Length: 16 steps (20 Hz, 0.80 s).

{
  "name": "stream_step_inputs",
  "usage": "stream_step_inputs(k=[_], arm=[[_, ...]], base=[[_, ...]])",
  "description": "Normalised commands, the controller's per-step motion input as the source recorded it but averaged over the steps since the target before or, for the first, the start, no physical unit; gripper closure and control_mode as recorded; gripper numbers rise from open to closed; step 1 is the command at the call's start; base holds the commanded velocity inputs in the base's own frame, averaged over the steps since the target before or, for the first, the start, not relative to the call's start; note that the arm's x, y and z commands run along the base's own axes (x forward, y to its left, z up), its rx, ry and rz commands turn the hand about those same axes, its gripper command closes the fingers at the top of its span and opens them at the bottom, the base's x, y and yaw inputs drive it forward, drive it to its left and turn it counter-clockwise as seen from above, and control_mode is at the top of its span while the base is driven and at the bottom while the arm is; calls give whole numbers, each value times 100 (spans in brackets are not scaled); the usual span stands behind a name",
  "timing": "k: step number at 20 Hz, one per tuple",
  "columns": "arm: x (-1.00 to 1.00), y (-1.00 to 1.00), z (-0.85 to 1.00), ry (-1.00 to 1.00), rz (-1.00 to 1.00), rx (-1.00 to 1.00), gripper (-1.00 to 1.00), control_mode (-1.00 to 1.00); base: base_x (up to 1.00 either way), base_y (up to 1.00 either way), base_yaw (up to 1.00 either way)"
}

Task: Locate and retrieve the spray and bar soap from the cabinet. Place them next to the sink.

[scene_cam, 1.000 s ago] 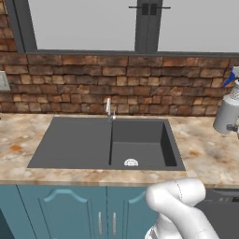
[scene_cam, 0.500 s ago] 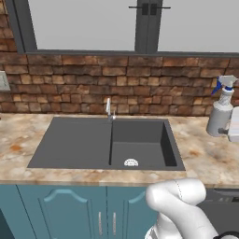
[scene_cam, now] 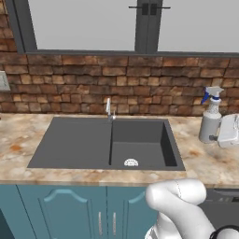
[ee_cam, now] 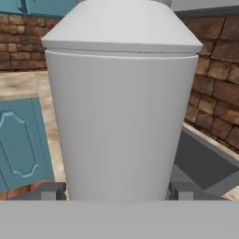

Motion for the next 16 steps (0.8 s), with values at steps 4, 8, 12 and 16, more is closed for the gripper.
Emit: stream_step_inputs(k=[4,8,12,16], arm=[[33,-8,-46,15,5,0,100,-100],[21,-8,-19,1,13,0,100,-100],[29,-18,-18,-5,12,0,100,-100],[21,-23,-23,-10,11,0,100,-100]], base=[[0,0,0],[0,0,0],[0,0,0],[0,0,0]])
